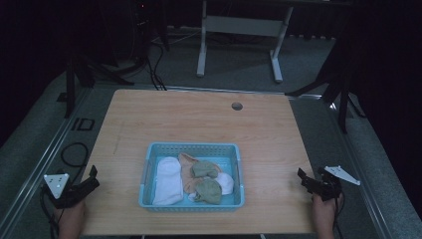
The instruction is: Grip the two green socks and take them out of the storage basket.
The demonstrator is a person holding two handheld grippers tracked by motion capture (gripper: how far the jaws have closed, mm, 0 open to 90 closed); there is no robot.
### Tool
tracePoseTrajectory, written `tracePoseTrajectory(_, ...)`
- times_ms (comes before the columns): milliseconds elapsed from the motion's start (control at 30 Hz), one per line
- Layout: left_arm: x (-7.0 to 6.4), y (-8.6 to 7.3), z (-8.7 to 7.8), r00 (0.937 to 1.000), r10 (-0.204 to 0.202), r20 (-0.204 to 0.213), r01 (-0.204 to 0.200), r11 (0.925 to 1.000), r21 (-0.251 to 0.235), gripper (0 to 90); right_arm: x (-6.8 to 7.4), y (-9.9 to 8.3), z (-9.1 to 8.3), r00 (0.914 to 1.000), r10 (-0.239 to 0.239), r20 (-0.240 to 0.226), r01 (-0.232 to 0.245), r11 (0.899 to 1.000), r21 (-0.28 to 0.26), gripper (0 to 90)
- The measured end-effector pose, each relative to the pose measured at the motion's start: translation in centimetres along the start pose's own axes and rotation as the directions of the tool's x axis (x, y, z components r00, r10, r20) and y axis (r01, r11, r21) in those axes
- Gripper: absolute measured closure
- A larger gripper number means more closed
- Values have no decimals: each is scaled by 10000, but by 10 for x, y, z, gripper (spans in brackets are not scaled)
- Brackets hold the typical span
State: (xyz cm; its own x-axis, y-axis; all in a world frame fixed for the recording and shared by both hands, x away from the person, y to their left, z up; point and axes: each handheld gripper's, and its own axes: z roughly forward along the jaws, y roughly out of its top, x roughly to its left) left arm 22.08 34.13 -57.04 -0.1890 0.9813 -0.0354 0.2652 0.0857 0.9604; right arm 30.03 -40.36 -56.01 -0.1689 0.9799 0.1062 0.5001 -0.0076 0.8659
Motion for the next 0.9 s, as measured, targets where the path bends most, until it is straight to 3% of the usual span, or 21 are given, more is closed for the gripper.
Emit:
tracePoseTrajectory(300,0,1,1,9996,78,264,-85,9996,262,4,3,1,2,9978,-390,-544,405,9988,276,137)
tracePoseTrajectory(467,1,1,1,9993,26,365,-37,9995,307,4,0,2,6,9877,-545,-1468,673,9942,838,136)
tracePoseTrajectory(533,1,1,1,9993,26,367,-38,9995,322,4,-1,2,5,9836,-782,-1625,925,9923,824,134)
tracePoseTrajectory(633,0,1,2,9998,62,180,-69,9992,382,3,-3,2,4,9772,-735,-1991,890,9936,701,134)
tracePoseTrajectory(733,0,1,2,9999,74,134,-79,9992,385,4,-2,2,7,9592,-1028,-2633,1329,9862,991,134)
tracePoseTrajectory(900,1,1,1,9997,17,235,-25,9994,338,4,5,3,10,9296,-1663,-3289,2174,9681,1249,134)
